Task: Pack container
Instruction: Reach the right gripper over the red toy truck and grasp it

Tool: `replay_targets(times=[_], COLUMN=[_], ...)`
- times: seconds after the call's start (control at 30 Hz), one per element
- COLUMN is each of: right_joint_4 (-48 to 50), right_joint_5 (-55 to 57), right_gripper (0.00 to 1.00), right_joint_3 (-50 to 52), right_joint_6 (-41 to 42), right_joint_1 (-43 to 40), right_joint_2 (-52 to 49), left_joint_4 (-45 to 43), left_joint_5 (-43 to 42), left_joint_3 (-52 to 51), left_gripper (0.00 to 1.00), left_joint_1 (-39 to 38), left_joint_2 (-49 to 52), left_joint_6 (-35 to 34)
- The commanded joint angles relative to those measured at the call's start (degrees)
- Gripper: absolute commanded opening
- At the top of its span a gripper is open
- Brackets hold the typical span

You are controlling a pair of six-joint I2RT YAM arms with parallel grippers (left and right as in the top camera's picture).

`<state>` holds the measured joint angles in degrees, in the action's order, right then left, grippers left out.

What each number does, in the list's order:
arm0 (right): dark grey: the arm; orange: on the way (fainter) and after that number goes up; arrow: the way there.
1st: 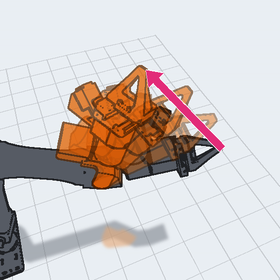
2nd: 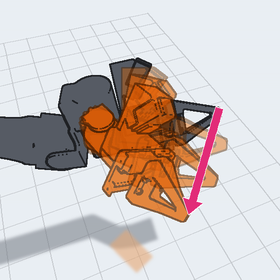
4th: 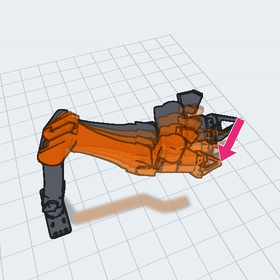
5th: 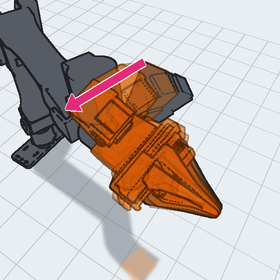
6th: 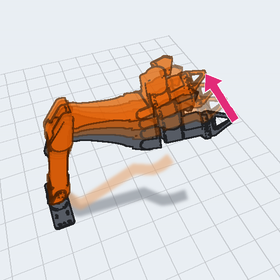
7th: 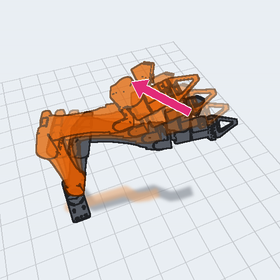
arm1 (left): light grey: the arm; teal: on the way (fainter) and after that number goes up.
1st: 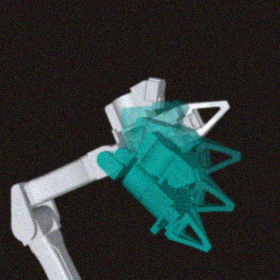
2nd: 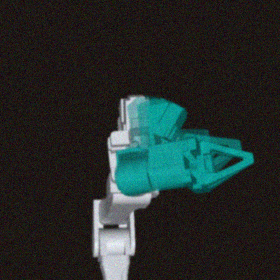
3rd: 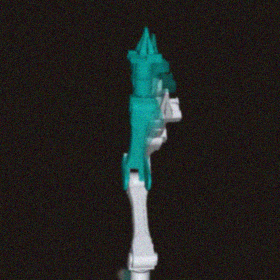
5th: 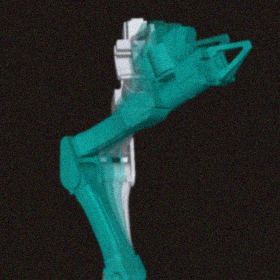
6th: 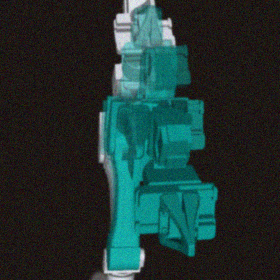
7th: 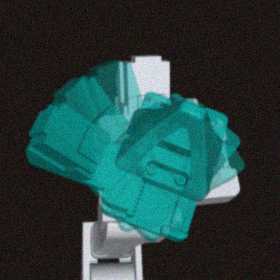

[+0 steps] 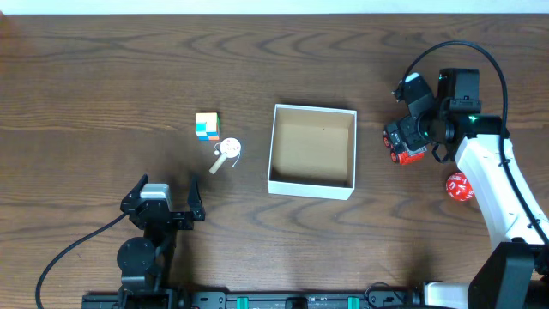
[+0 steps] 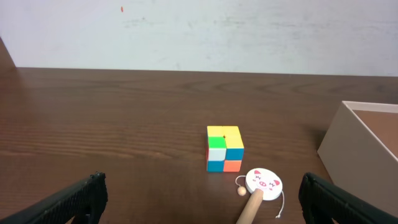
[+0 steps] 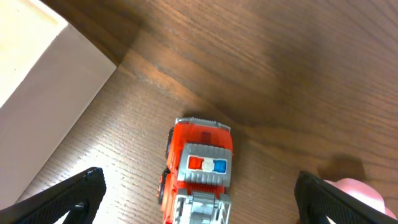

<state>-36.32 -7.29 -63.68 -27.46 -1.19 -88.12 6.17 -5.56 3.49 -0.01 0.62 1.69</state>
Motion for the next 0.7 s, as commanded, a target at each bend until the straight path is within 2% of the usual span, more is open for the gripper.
replay_targets(times=[0.0, 0.2, 0.5, 0.67], right_joint_4=[-0.7, -1.31, -0.17, -0.31], right_joint_5=[0.61, 1.33, 1.27, 1.27], right_gripper=[0.99, 0.99, 0.99, 0.93], right_joint_3=[0.57, 0.94, 0.94, 0.94], right_joint_6=[-0.42, 3.69, 4.26, 4.26], right_joint_1=[-1.53, -3.5, -3.85, -3.67], right_joint_2=[-0.92, -4.9, -13.2, -14.93], left_joint_4=[0.59, 0.59, 0.61, 0.59], left_joint_5=[0.68, 0.68, 0.68, 0.68], left_joint_3=[-1.68, -1.68, -1.68, -1.68], left_gripper=[0.98, 0.98, 0.98, 0.98], left_joint_1=[0.33, 0.33, 0.33, 0.33], left_joint_2=[-0.39, -0.39, -0.39, -0.39], left_joint_6=[-0.02, -0.02, -0.02, -0.02])
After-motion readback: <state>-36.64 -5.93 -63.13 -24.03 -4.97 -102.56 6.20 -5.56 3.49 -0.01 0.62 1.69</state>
